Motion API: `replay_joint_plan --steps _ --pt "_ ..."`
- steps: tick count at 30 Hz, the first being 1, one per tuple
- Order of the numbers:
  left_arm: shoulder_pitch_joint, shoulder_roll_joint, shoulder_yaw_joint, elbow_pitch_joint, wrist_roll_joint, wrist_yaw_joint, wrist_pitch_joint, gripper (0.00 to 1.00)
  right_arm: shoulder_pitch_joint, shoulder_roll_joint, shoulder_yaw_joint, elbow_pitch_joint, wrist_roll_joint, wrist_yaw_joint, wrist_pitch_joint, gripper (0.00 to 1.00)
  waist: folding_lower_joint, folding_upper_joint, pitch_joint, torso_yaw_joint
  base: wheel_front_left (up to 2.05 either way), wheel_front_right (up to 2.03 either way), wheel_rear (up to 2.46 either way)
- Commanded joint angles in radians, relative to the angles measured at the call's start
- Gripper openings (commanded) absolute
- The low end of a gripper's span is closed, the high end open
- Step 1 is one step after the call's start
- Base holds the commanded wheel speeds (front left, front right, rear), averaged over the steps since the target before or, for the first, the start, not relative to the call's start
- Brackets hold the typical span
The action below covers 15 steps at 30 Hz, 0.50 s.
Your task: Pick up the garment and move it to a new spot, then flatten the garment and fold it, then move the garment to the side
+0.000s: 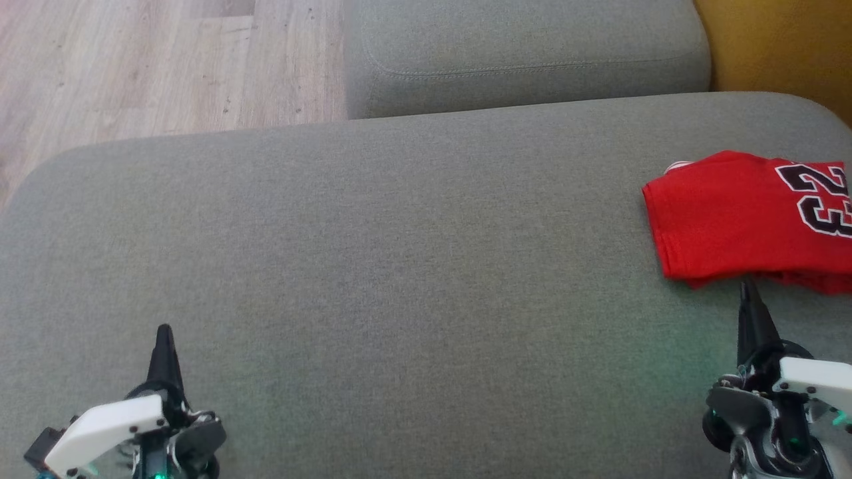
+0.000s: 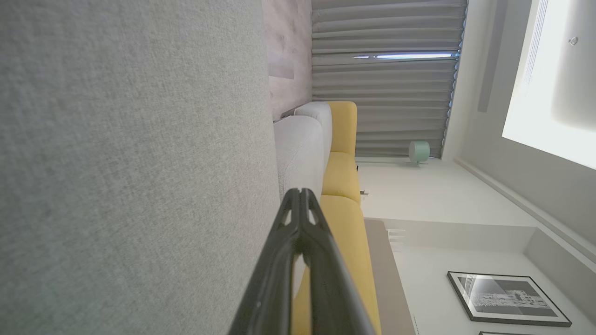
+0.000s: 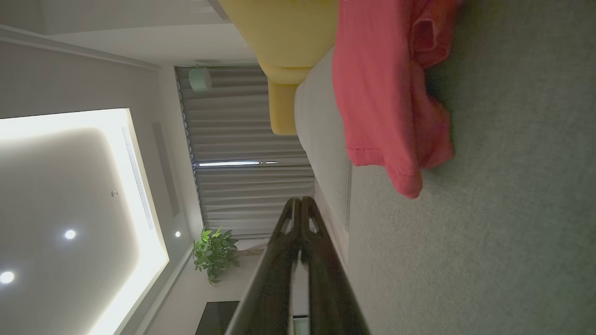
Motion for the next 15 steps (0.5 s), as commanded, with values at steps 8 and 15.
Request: replay_joint_plan --steps 8,15 --pt "-0.046 0.006 0.043 -0.029 0.003 -0.007 0.012 0.00 -0.048 -0.013 0.018 -0.032 0.005 0.007 0.007 0.00 0.0000 0.0000 0.000 0.000 0.00 0.00 0.00" --pt "-0.047 0.005 0.046 -0.028 0.005 -0.007 0.014 0.00 -0.048 -0.013 0.017 -0.032 0.004 0.007 0.008 0.00 0.0000 0.0000 0.000 0.000 0.00 0.00 0.00"
